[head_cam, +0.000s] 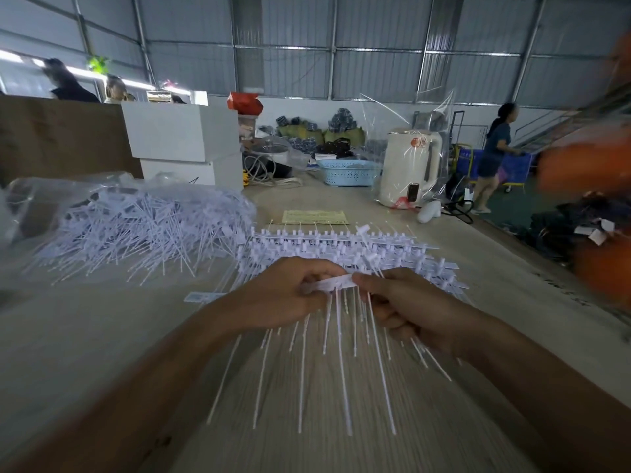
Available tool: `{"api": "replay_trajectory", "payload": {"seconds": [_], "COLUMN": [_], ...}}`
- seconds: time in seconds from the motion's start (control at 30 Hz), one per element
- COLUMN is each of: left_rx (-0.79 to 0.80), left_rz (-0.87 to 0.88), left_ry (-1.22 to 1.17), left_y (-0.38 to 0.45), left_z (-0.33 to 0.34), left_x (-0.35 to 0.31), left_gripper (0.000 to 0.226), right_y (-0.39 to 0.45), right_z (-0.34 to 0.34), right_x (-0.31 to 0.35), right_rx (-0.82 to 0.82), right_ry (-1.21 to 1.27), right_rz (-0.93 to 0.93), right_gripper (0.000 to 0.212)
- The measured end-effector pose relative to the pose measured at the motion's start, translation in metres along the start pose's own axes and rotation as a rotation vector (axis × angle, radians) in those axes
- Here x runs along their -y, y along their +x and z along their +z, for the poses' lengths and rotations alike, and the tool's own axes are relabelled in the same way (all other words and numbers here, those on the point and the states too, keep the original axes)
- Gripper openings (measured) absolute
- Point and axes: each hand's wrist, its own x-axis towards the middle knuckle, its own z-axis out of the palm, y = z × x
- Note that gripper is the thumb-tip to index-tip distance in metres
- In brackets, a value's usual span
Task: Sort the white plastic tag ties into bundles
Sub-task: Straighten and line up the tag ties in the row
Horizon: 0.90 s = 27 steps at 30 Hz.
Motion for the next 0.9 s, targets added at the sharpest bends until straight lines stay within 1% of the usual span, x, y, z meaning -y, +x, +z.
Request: {"api": "replay_trajectory", "payload": {"seconds": [0.1,0.17,0.27,0.37,0.5,0.6,0.73,0.9], "left_rx": [-0.081,-0.135,-0.2,-0.248,-0.243,-0.249,-0.277,-0.26], "left_rz": [0.053,0.061,0.085,0.102,0.143,0.166,0.174,0.169], "left_ry": [0.043,0.142,0.226,0.262,0.314,0.32,0.271,0.272], "left_y": [0.0,0.001,0.003,0.001,0.001,0.001,-0.002,-0.001], "left_z": [0.005,0.008,0.007,0.007,0.008,0.008,0.009,0.009], "left_x": [0.003,0.004,0.003,0.001,-0.001,-0.002,-0.006,-0.006], "left_gripper": [0.029,0.022,0.018,0.023,0.025,0.023,0.028,0.028], "right_y": [0.001,0.001,0.002,0.005,0.006,0.007,0.007,0.003], "right_z": [-0.002,-0.001,0.0,-0.001,-0.002,-0.003,-0.003,-0.003], "right_x": [-0.001,-0.002,-0.004,-0.005,-0.007,-0.006,-0.006,-0.002], "right_rx": [-0.008,0.017,-0.028,-0.086,-0.081,-0.108,-0.119,-0.114], "right_ry": [0.026,0.013,-0.144,-0.329,-0.411,-0.452,-0.466,-0.502], "right_rz": [-0.032,-0.081,-0.185,-0.305,-0.406,-0.43,-0.453,-0.467], "right_gripper": [0.038,0.041,0.046,0.042,0.042,0.042,0.041,0.041]}}
